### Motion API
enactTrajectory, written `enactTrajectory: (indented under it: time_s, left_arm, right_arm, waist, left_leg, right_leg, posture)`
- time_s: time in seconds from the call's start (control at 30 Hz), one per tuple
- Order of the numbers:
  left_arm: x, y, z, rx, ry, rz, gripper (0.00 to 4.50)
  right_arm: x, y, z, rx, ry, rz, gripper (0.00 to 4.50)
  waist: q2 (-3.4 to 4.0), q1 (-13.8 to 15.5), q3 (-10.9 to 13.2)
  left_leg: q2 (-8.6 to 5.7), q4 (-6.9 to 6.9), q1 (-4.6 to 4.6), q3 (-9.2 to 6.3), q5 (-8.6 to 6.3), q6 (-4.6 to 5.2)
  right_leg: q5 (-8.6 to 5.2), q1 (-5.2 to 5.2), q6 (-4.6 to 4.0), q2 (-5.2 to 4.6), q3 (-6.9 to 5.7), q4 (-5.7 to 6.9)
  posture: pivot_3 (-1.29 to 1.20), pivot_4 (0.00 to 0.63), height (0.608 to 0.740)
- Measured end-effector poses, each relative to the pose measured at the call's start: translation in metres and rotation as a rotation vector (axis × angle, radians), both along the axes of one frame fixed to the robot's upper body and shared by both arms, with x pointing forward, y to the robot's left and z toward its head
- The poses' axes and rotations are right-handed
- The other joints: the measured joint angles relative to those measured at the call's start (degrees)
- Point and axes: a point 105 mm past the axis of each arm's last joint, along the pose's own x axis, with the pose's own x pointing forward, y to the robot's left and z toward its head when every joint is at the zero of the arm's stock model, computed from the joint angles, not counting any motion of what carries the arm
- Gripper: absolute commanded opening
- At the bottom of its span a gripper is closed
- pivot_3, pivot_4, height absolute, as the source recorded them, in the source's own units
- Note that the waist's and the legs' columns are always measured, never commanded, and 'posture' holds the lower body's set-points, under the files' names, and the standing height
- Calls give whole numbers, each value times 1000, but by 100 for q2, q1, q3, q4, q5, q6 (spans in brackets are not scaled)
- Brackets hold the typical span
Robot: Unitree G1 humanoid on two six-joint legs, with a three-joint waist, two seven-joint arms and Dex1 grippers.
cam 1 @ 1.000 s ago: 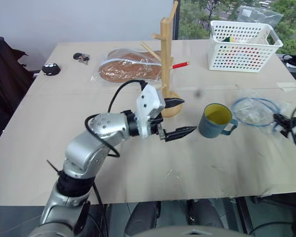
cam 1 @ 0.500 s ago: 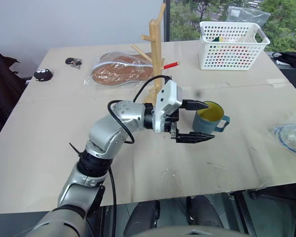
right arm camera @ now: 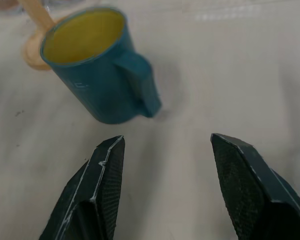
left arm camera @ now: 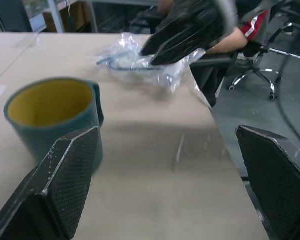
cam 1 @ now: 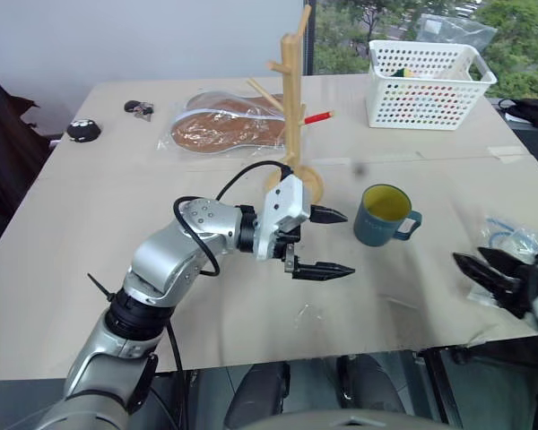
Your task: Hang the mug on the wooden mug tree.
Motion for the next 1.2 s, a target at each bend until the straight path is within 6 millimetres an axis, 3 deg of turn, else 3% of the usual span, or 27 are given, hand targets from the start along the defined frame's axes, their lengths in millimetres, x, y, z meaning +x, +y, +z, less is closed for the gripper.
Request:
enactTrajectory:
  time_s: [0.1,0.3,0.5,1.2]
  left_arm:
    - [2,0,1,2,3,18,4500]
    - [3,-1,4,-4,3,42,4500]
    - [-4,-1,9,-2,-16,44,4500]
    - [7,4,9,-1,-50,197,4500]
  right_arm:
    - [15,14,-8,10,-25,-33,2697]
    - [38,21,-16,5,-72,-136,2697]
    - [51,19,-45,-23,-41,-203,2697]
    - [82,27,-41,2,-154,-177,2697]
  waist:
    - [1,23,0]
    - [2,30,1]
    - [4,9,2]
    - [6,-113,1]
  left_leg:
    - [1,-9,-6,-1,13,-26]
    - [0,-18,-9,-1,13,-27]
    - [-2,-16,-3,3,14,-27]
    - [-3,-16,0,1,15,-29]
  right_leg:
    - [0,-14,-1,1,1,3]
    - [0,-20,-2,1,1,-3]
    - [0,-19,-2,2,5,8]
    - [1,-19,-3,3,6,14]
  posture:
    - [0,150,740]
    - [0,150,740]
    - [0,150,740]
    - [0,150,740]
